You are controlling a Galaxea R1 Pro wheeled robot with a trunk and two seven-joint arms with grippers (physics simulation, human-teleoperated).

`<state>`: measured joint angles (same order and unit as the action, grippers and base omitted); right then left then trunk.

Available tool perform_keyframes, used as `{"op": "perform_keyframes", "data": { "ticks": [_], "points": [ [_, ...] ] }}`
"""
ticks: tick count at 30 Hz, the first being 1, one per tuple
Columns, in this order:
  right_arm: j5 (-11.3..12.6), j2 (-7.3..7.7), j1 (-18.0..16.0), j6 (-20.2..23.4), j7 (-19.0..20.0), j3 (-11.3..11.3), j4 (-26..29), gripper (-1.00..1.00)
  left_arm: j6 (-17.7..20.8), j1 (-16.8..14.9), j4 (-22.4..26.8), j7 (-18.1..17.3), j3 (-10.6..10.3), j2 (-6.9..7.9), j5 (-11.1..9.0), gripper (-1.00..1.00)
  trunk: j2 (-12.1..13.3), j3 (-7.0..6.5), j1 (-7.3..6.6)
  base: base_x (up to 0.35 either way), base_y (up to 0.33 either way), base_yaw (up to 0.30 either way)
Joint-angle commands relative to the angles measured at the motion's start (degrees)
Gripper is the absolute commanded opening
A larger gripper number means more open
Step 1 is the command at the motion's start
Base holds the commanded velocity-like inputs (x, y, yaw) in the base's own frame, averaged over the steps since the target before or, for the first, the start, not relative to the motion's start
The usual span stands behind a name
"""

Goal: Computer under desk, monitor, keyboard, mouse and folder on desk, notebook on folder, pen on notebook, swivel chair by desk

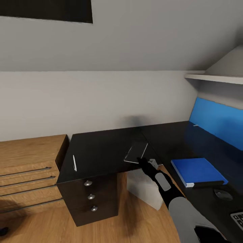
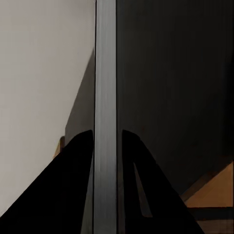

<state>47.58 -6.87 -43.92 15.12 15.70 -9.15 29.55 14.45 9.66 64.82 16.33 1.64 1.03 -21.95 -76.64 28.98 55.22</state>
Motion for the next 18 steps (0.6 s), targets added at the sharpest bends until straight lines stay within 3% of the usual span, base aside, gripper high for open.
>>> {"op": "perform_keyframes", "data": {
  "ticks": [1, 3, 4, 5, 10, 12, 14, 18],
  "points": [
    [0.59, 1.17, 0.02, 2.85, -3.85, -0.49, 2.71, -1.0, 0.23, 0.01, 0.06, 0.31, -0.06, -0.02, -0.55, 1.0, 0.38, -0.13, -0.22, 0.0, 0.0, 0.0],
    [0.84, 2.53, 0.25, 6.38, -6.87, -0.81, 6.25, -1.0, 0.23, 0.01, -0.28, 0.29, -0.06, -0.05, -0.55, 1.0, 1.19, -0.49, -0.66, 0.0, 0.0, 0.0],
    [1.01, 3.8, 0.9, 10.16, -8.37, -2.09, 10.21, -1.0, 0.23, 0.01, -0.51, 0.29, -0.06, -0.06, -0.55, 1.0, 1.59, -0.67, -0.88, 0.0, 0.0, 0.0],
    [1.03, 4.08, 1.28, 11.07, -8.67, -3.03, 11.6, -1.0, 0.23, 0.01, -0.56, 0.29, -0.06, -0.08, -0.55, 1.0, 1.99, -0.85, -1.1, 0.0, 0.0, 0.0],
    [1.06, 4.41, 2.49, 12.46, -9.07, -6.94, 14.8, -1.0, 0.23, 0.01, -0.68, 0.28, -0.13, -0.14, -0.55, 1.0, 3.99, -1.75, -2.2, 0.0, 0.0, 0.0],
    [1.11, 4.32, 2.77, 12.68, -9.09, -10.33, 15.39, -1.0, 0.23, 0.01, -0.72, 0.28, -0.14, -0.15, -0.52, 1.0, 4.8, -2.11, -2.64, 0.0, 0.0, 0.0],
    [1.77, 4.17, 2.92, 12.82, -9.13, -15.71, 15.71, -1.0, 0.23, 0.01, -0.73, 0.28, -0.14, -0.15, -0.52, 1.0, 4.8, -2.11, -2.64, 0.0, 0.0, 0.0],
    [2.0, 4.24, 2.96, 12.71, -9.39, -17.15, 15.78, -1.0, 0.23, 0.01, -0.72, 0.28, -0.14, -0.15, -0.51, 1.0, 4.8, -2.11, -2.64, 0.0, 0.0, -0.019]
  ]
}}
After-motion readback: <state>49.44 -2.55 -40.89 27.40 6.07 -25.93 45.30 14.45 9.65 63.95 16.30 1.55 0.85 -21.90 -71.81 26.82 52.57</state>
